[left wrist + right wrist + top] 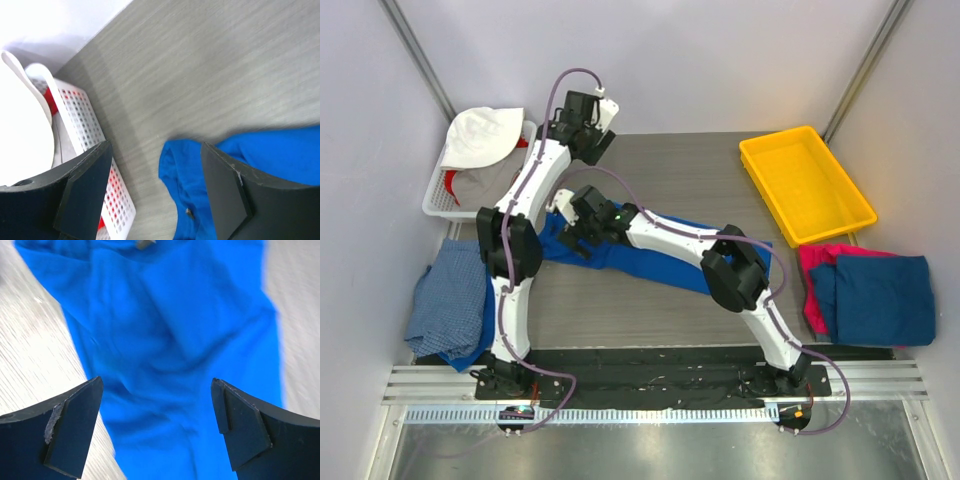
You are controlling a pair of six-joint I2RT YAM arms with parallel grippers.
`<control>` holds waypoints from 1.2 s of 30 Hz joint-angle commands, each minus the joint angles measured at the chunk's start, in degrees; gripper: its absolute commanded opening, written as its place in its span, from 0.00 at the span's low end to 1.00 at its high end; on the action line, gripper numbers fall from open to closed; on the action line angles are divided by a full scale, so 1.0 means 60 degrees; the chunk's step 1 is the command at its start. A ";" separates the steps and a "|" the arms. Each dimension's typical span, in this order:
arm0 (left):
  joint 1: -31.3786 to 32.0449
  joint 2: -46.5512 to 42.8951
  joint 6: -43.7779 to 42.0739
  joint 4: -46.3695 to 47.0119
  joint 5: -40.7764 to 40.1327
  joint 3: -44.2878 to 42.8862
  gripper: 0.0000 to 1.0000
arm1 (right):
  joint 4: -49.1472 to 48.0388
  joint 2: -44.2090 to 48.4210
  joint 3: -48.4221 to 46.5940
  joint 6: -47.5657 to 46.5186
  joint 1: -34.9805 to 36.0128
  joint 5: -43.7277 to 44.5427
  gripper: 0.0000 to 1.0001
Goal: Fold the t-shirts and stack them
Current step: Rotate the tshirt 90 degrees
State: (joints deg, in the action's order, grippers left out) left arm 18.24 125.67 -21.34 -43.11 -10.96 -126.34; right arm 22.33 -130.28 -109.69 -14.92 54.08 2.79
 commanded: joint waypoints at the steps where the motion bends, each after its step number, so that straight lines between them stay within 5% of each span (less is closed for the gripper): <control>1: -0.0124 -0.0830 0.0086 -0.0416 0.0010 0.0782 0.75 | -0.0249 0.1890 0.0731 -0.0297 -0.0516 0.1044 0.98; 11: -0.0213 -0.2164 -0.0237 -0.0652 0.0698 0.4192 0.74 | -0.0118 0.3855 0.3248 -0.0472 -0.2171 0.1571 0.98; 17: -0.0213 -0.2326 -0.0237 -0.0725 0.0992 0.5031 0.74 | -0.0161 0.4237 0.4584 -0.0722 -0.2978 0.1704 0.98; 36: -0.0300 0.0236 -0.0852 0.0081 -0.0180 0.3642 0.73 | -0.0323 0.5174 0.5903 -0.0385 -0.3360 0.1191 0.98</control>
State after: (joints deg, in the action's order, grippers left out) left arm 17.17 123.35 -24.45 -44.45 -8.82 -100.92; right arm 21.98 -103.77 -74.65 -18.61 33.89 11.33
